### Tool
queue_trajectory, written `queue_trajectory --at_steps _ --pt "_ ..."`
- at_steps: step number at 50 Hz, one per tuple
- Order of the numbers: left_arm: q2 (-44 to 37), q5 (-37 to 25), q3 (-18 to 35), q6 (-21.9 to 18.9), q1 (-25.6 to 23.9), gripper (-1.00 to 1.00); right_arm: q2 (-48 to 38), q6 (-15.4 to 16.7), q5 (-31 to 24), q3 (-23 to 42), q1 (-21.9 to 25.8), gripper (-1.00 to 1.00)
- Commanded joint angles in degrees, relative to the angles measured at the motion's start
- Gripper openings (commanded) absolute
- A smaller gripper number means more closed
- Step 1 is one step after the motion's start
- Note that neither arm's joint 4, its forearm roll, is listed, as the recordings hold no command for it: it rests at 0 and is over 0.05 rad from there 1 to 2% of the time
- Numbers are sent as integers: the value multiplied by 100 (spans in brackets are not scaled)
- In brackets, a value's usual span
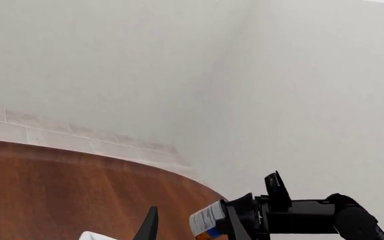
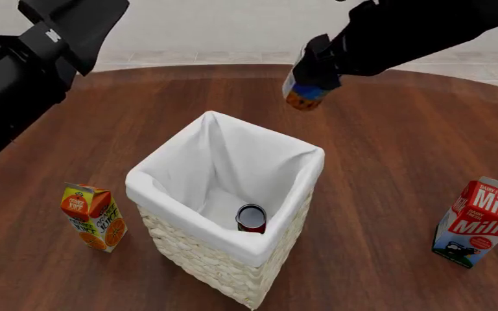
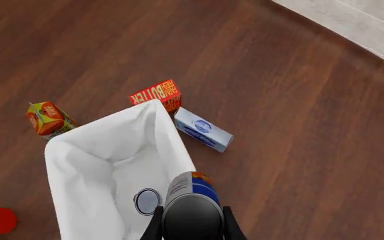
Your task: Pick up the alphabet soup and the tomato sauce, and put them in the basket.
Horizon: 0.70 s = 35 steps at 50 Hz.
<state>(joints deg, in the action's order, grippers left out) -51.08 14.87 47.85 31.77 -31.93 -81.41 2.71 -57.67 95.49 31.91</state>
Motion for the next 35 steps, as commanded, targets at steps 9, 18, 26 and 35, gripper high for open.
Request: queue_trajectory --at_steps 9,18,26,35 --pt "6 12 -1 3 3 100 111 -128 15 -42 535 -100" --pt "14 21 -1 9 8 100 111 -169 61 -123 807 -100" --pt "24 32 -28 12 28 100 98 -189 129 -216 978 -100" --pt "19 60 -43 26 32 100 92 -192 211 -330 1120 -100"
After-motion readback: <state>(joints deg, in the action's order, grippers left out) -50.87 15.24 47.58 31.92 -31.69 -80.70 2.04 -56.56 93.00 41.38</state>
